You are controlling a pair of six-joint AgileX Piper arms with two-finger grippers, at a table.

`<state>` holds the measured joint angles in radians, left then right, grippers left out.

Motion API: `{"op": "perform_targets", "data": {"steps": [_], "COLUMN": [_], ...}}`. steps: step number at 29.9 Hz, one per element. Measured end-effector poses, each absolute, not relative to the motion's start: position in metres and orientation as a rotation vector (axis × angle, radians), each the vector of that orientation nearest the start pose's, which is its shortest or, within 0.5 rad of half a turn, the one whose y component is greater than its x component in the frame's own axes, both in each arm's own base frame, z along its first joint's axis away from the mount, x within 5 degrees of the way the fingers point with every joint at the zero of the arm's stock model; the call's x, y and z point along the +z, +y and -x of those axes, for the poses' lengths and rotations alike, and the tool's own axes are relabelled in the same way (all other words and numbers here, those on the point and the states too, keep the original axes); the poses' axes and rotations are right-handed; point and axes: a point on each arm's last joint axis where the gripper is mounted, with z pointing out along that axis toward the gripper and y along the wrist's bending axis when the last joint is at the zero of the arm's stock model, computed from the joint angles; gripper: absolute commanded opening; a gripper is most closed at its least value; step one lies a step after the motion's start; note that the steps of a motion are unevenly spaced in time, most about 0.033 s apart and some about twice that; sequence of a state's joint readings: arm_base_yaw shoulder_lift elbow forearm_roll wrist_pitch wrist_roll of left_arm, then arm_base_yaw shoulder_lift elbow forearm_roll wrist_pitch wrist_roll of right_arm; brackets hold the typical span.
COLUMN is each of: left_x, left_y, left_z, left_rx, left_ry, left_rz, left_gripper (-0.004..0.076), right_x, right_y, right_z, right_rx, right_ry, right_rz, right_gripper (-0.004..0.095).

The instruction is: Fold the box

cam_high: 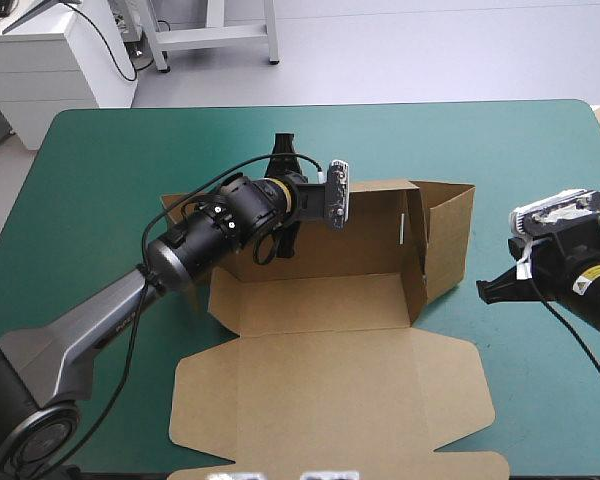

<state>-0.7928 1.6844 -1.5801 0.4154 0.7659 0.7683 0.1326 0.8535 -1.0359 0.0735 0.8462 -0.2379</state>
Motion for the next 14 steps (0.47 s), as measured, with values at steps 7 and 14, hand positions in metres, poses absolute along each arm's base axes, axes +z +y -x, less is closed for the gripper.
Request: {"op": "perform_targets", "data": {"steps": [7, 14], "left_x": [0.339, 0.338], "left_y": [-0.256, -0.244], "left_z": [-0.286, -0.258], "left_rx": [0.547, 0.522], "left_ry": [1.440, 1.366], "left_rz": [-1.729, -1.687], "left_gripper": [-0.0008, -0.0008], "right_x": [0.400, 0.400], "right_y": [0.025, 0.025], "right_z": [-0.153, -0.154], "right_rx": [0.033, 0.039], "right_ry": [2.116, 2.110], "right_rz": [0.357, 0.343], "right_gripper": [-0.0019, -0.0020]}}
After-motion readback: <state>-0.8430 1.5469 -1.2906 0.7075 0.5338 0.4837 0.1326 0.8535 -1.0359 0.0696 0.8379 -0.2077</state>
